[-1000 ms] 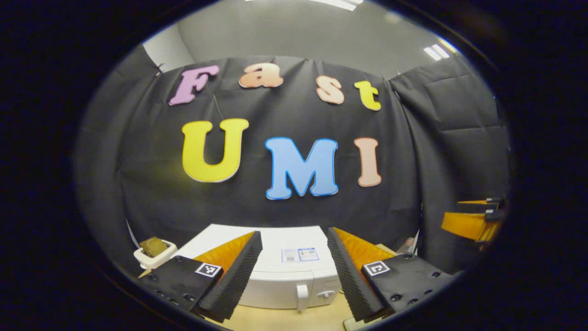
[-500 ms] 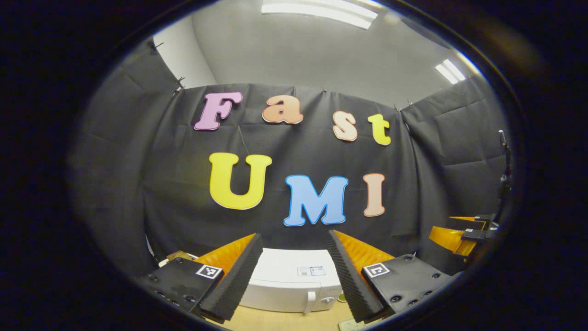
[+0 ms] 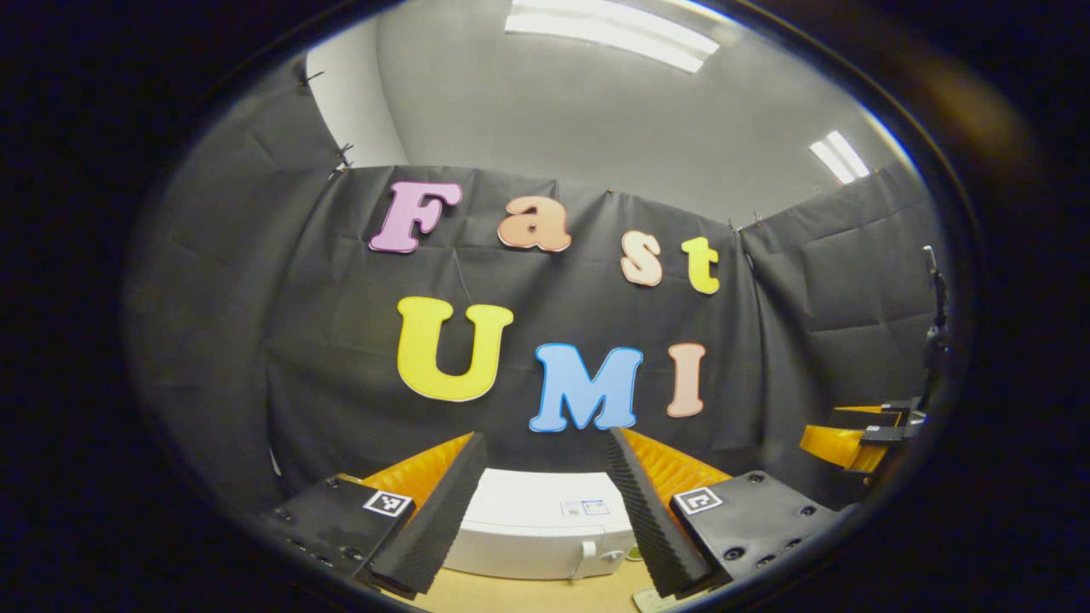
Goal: Open the microwave oven with the left hand, put the food in, and close the microwave oven.
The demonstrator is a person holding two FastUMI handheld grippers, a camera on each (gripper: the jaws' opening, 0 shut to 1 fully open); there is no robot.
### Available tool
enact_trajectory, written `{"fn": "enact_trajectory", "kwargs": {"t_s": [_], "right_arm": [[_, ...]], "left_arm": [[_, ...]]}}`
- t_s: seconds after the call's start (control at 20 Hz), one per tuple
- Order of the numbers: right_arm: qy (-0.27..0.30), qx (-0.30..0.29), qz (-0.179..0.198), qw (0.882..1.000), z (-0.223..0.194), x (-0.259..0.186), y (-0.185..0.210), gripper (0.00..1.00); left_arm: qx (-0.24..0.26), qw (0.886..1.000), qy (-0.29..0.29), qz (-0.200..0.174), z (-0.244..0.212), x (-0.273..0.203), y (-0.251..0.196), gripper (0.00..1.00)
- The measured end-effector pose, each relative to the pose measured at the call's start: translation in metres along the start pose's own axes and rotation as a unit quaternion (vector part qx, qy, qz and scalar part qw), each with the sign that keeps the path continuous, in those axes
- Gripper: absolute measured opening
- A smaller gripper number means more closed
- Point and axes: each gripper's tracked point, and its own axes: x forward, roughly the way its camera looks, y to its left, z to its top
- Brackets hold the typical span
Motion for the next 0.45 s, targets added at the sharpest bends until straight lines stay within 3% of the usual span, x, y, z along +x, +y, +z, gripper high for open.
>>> {"fn": "enact_trajectory", "kwargs": {"t_s": [0.45], "right_arm": [[-0.013,0.018,0.007,1.000,-0.003,-0.001,0.009,0.98]], "left_arm": [[-0.009,1.000,-0.004,-0.001,-0.007,-0.006,-0.013,0.94]]}}
